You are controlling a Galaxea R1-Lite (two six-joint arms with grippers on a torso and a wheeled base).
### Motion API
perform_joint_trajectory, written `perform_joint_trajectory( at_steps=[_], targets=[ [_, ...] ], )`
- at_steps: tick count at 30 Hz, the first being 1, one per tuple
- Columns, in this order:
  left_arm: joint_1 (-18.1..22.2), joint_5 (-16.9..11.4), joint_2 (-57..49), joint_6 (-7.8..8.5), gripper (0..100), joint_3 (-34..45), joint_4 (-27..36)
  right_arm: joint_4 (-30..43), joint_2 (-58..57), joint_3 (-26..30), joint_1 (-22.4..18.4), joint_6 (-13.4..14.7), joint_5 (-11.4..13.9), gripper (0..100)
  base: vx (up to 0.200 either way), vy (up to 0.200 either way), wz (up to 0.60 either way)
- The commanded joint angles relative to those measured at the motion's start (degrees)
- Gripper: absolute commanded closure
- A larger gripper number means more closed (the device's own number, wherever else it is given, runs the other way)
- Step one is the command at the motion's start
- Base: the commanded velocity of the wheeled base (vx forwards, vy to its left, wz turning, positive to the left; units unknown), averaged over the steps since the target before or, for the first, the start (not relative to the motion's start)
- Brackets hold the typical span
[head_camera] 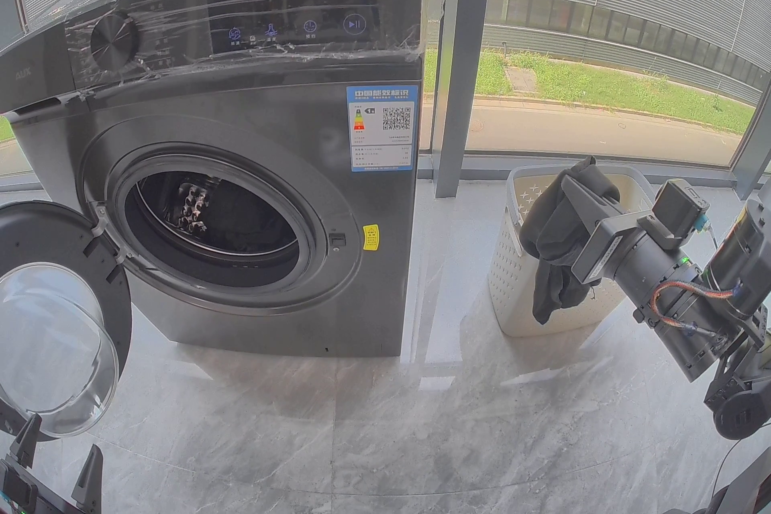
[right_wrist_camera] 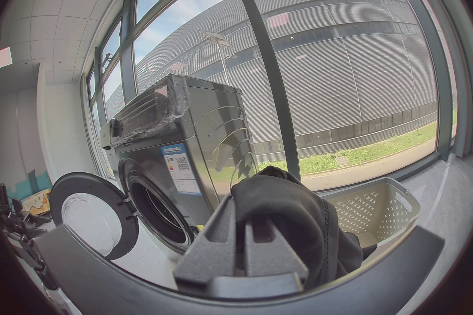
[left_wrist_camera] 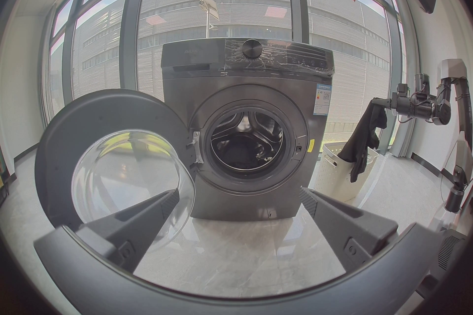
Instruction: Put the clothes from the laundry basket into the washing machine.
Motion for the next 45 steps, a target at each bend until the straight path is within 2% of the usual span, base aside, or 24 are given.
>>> perform_joint_trajectory(
  at_steps=[1,5,29,38,45],
  targets=[
    [0.03,0.02,-0.88,-0.04,0,0.92,-0.02,-0.01,0.13,0.00,0.03,0.02,0.01,100,0.000,0.000,0.00],
    [0.03,0.02,-0.88,0.05,0,0.92,-0.02,-0.01,0.13,0.00,0.03,0.02,0.01,100,0.000,0.000,0.00],
    [0.03,0.02,-0.88,-0.04,0,0.84,-0.02,-0.01,-0.05,-0.09,0.38,0.02,0.01,100,0.000,0.200,0.00],
    [0.03,0.02,-0.88,-0.04,0,0.84,-0.02,-0.01,0.04,0.00,0.38,0.02,0.01,100,0.000,0.000,0.00],
    [0.03,0.02,-0.88,-0.04,0,0.92,-0.02,-0.01,0.04,0.09,0.38,0.02,0.01,100,-0.200,0.000,0.00]
  ],
)
